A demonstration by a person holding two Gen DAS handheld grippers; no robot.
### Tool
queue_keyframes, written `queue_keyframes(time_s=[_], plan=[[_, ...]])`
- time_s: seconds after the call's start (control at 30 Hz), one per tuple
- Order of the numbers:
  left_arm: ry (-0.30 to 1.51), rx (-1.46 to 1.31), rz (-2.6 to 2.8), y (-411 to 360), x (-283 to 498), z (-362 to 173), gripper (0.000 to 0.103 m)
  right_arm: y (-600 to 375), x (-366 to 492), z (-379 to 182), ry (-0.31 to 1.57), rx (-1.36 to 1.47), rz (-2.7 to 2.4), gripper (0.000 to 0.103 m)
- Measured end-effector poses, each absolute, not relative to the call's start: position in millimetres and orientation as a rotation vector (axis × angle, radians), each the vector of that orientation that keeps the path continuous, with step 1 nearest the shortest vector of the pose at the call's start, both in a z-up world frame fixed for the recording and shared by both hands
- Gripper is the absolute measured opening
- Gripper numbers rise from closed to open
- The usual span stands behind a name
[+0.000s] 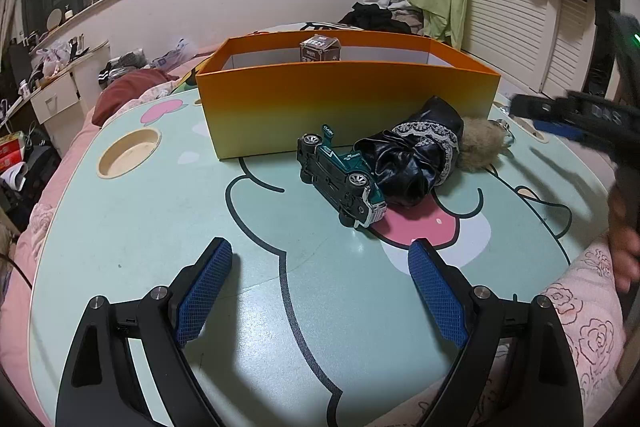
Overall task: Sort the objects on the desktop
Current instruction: 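Grasp the silver metal piece with the right gripper while the left grasps the green toy car, then carry the silver piece and green car over the orange box and release both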
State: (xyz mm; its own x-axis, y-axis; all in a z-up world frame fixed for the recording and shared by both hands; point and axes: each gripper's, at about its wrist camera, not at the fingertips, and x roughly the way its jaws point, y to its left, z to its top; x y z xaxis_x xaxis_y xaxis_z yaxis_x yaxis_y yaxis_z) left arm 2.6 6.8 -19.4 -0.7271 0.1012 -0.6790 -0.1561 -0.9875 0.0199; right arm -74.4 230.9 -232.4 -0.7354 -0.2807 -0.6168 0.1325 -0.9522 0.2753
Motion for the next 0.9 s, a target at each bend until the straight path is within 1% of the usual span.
queue_keyframes(time_s=[0.03,0.07,0.1,0.13,0.17,0.27,0.37,0.5,0.57,0.6,0.63,0.67,0.73,0.77,0.8,0.9], plan=[[0.113,-1.092,2.795,7,3,-19,0.090,227,-82,-234,-0.279,1.050,-2.708,0.058],[0.114,-1.092,2.795,7,3,-19,0.090,225,-87,-237,-0.256,1.080,-2.700,0.051],[0.114,-1.092,2.795,7,3,-19,0.090,223,-94,-243,-0.244,1.118,-2.683,0.047],[0.114,-1.092,2.795,7,3,-20,0.090,223,-101,-252,-0.247,1.177,-2.644,0.034],[0.117,-1.093,2.795,7,3,-20,0.090,224,-100,-256,-0.257,1.159,-2.642,0.030],[0.117,-1.088,2.796,6,3,-19,0.090,225,-88,-257,-0.282,1.115,-2.629,0.029],[0.071,-1.097,2.781,2,2,-16,0.090,231,-75,-260,-0.321,1.055,-2.621,0.029],[-0.119,-1.113,2.712,-10,-11,0,0.089,241,-64,-264,-0.419,0.998,-2.622,0.029],[-0.152,-1.103,2.704,-9,-22,9,0.084,242,-65,-262,-0.429,0.979,-2.625,0.029],[-0.148,-1.108,2.708,-6,-30,13,0.077,241,-64,-262,-0.420,0.976,-2.628,0.029],[-0.147,-1.132,2.711,-4,-40,13,0.068,239,-64,-262,-0.408,0.976,-2.630,0.029],[-0.152,-1.170,2.704,-2,-50,11,0.063,238,-64,-261,-0.398,0.973,-2.633,0.029],[-0.162,-1.261,2.674,-1,-66,0,0.049,238,-62,-261,-0.393,0.964,-2.635,0.029],[-0.164,-1.277,2.663,-2,-68,-5,0.048,238,-62,-261,-0.394,0.962,-2.636,0.029],[-0.144,-1.251,2.684,-2,-64,-6,0.044,239,-61,-261,-0.394,0.961,-2.638,0.029],[-0.046,-1.220,2.724,-3,-50,-8,0.028,238,-59,-261,-0.373,0.954,-2.646,0.029]])
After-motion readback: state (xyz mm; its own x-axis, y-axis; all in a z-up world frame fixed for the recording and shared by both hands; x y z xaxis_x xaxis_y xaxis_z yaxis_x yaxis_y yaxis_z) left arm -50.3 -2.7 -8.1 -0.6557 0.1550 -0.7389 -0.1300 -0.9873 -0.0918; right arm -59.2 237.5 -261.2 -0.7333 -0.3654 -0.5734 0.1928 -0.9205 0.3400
